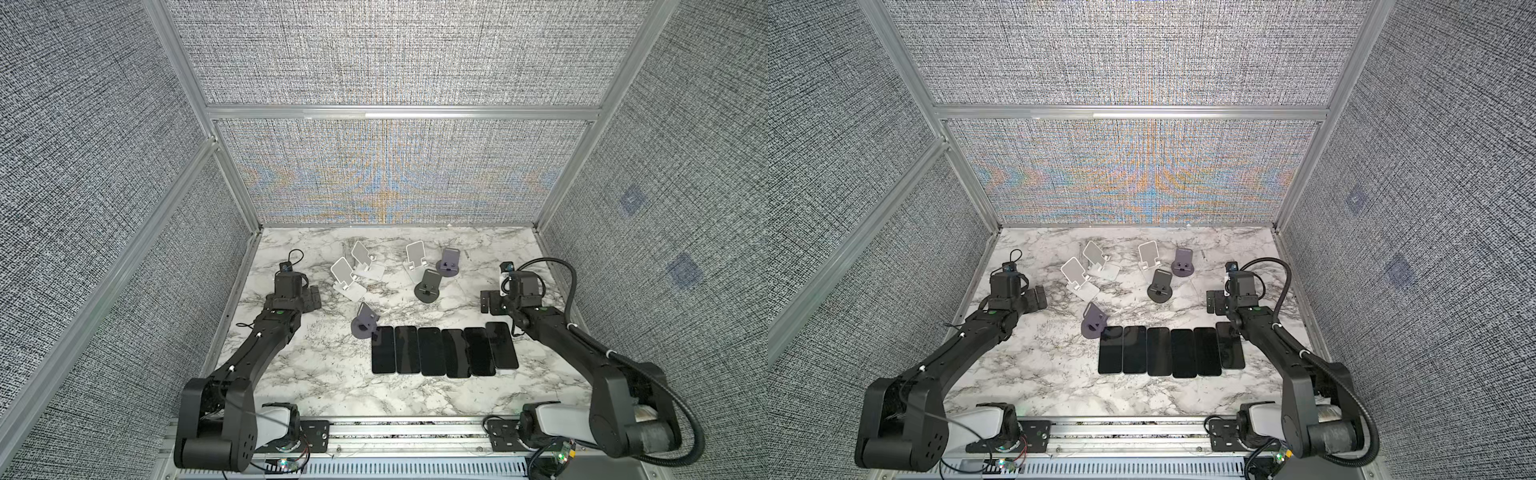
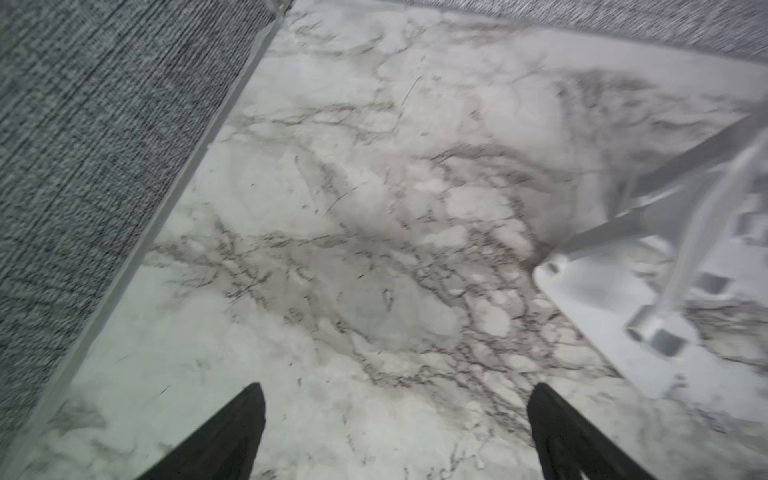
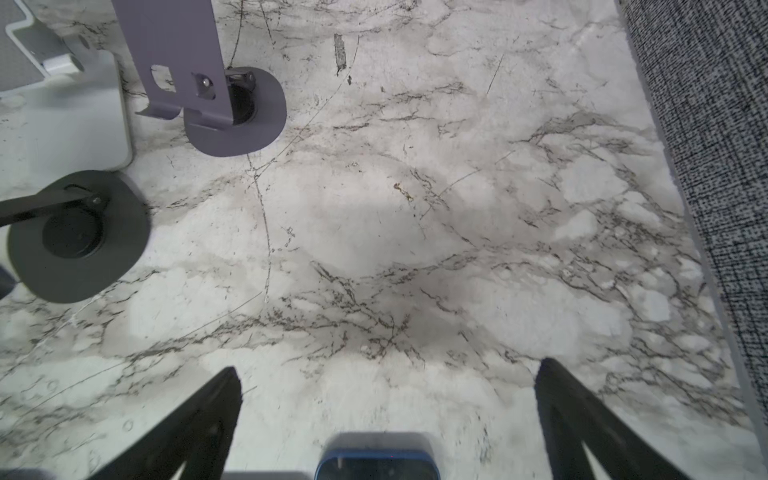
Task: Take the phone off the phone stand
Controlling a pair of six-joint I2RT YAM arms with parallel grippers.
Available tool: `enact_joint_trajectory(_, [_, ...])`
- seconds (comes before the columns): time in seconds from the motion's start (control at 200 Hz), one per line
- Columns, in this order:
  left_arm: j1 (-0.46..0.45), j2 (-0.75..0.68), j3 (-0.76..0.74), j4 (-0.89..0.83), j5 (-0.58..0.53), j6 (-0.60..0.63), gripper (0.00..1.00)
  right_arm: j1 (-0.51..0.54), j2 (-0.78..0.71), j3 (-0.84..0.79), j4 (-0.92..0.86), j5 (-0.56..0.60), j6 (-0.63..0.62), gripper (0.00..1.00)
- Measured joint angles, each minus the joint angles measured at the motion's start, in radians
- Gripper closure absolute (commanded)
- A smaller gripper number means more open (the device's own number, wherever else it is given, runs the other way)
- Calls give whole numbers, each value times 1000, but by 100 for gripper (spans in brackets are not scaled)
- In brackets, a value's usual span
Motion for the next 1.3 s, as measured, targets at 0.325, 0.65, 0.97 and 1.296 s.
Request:
enact_joint_trajectory(0.325, [2, 53, -96, 230, -153, 77, 1, 24, 123, -100, 309, 30, -20, 1])
enact_joint_trajectory(0.65, [30, 154, -214, 598, -156, 157, 1, 30, 173, -177, 568, 70, -83, 1])
enact_joint_trajectory(0.97, [49, 221, -339, 903, -65, 171, 1, -28, 206, -287, 771, 47, -61, 1])
enact_joint_trajectory(1.296, [58, 256, -358, 1027, -16, 187, 1, -43, 207, -290, 845, -5, -48, 1])
